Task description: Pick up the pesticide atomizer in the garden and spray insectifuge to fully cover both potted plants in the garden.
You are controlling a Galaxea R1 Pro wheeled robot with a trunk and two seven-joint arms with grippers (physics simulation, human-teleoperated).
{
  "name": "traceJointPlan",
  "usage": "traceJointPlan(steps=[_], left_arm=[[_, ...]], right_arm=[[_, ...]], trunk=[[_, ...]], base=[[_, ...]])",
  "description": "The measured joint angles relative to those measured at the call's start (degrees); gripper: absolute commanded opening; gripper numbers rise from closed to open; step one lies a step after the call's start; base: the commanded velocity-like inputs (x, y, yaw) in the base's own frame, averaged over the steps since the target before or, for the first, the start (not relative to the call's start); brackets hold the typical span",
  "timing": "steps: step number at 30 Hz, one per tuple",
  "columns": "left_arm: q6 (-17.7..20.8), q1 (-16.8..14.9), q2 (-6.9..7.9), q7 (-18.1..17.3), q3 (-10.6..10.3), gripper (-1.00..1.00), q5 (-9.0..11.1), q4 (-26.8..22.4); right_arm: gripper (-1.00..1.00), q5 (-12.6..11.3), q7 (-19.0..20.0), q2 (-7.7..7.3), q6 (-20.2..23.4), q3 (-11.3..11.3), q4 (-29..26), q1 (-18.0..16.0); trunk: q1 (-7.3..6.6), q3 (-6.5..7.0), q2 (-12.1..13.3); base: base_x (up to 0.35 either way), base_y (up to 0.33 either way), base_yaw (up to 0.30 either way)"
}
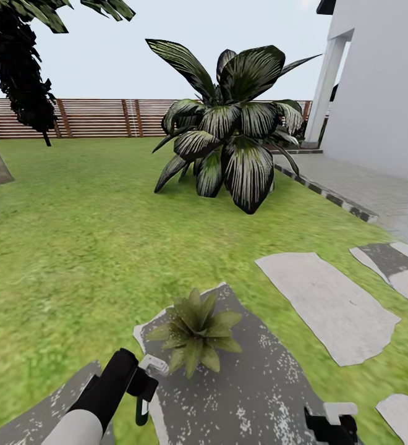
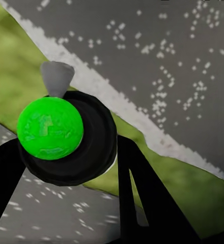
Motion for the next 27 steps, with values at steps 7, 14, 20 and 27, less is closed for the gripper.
traceJointPlan(steps=[7,14,20,27], left_arm=[[0.0,-0.1,0.11,0.0,0.1,-1.00,0.0,-0.1],[0.0,0.1,0.04,0.0,-0.1,-1.00,-0.1,-0.1],[0.0,0.1,0.03,0.0,0.0,-1.00,0.0,-0.1],[-0.2,0.0,-0.33,0.1,0.0,-1.00,0.0,-0.1]], right_arm=[[1.00,0.0,-0.2,-0.07,-0.2,0.1,2.1,0.0],[1.00,0.0,-0.2,-0.02,-0.2,0.1,2.2,0.0],[1.00,0.0,-0.2,-0.01,-0.2,0.1,2.2,0.0],[1.00,0.0,-0.2,-0.02,-0.2,0.1,2.2,0.0]], trunk=[[-0.02,0.00,0.0],[0.01,0.00,0.0],[0.03,0.00,0.0],[-0.02,0.00,0.0]], base=[[0.198,-0.147,0.115],[-0.016,-0.244,0.272],[-0.210,-0.208,0.276],[0.094,-0.252,0.155]])
